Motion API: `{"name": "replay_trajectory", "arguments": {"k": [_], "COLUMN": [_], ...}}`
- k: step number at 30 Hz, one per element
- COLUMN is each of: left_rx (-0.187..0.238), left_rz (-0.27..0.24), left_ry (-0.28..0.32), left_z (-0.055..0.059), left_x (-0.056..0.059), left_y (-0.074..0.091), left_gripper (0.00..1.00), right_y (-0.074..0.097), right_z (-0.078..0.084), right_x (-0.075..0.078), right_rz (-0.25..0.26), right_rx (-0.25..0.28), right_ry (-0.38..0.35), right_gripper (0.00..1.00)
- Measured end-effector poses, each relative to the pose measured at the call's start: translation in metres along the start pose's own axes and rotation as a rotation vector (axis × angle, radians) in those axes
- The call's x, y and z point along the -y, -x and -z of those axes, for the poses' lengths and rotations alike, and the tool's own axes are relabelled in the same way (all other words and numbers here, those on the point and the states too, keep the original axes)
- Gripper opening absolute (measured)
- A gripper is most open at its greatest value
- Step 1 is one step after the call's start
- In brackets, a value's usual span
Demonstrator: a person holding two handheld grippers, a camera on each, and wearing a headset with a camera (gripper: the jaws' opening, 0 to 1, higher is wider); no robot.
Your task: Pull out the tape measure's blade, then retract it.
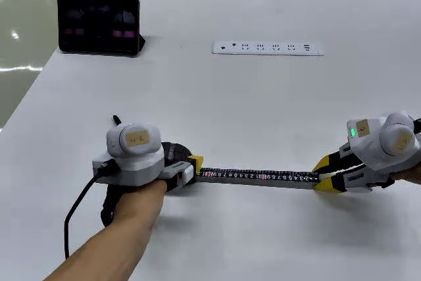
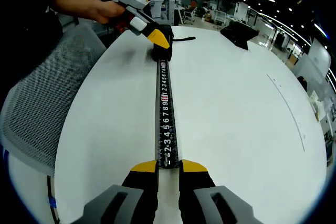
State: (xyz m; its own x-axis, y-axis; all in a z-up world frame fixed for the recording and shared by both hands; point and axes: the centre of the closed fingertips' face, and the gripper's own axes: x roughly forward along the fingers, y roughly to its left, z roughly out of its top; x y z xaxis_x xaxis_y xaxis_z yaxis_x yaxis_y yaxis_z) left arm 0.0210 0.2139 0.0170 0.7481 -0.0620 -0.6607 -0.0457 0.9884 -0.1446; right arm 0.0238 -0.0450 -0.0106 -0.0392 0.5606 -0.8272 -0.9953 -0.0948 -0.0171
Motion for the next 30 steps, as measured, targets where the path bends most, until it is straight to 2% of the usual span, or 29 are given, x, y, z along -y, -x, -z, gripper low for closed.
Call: {"name": "replay_trajectory", "arguments": {"k": [20, 30], "left_rx": [-0.023, -0.02], "left_rz": [-0.006, -0.019], "left_ry": [-0.006, -0.007], "left_z": [0.0048, 0.0034], "left_x": [0.0008, 0.0003], "left_y": [0.0014, 0.0003], "left_gripper": [0.61, 0.59], "right_y": [0.0002, 0.0005], "right_z": [0.0011, 0.0012], "right_x": [0.0001, -0.0008], "right_rz": [0.007, 0.01], "right_rx": [-0.002, -0.004], "right_ry": [-0.004, -0.003], "right_gripper": [0.11, 0.11]}}
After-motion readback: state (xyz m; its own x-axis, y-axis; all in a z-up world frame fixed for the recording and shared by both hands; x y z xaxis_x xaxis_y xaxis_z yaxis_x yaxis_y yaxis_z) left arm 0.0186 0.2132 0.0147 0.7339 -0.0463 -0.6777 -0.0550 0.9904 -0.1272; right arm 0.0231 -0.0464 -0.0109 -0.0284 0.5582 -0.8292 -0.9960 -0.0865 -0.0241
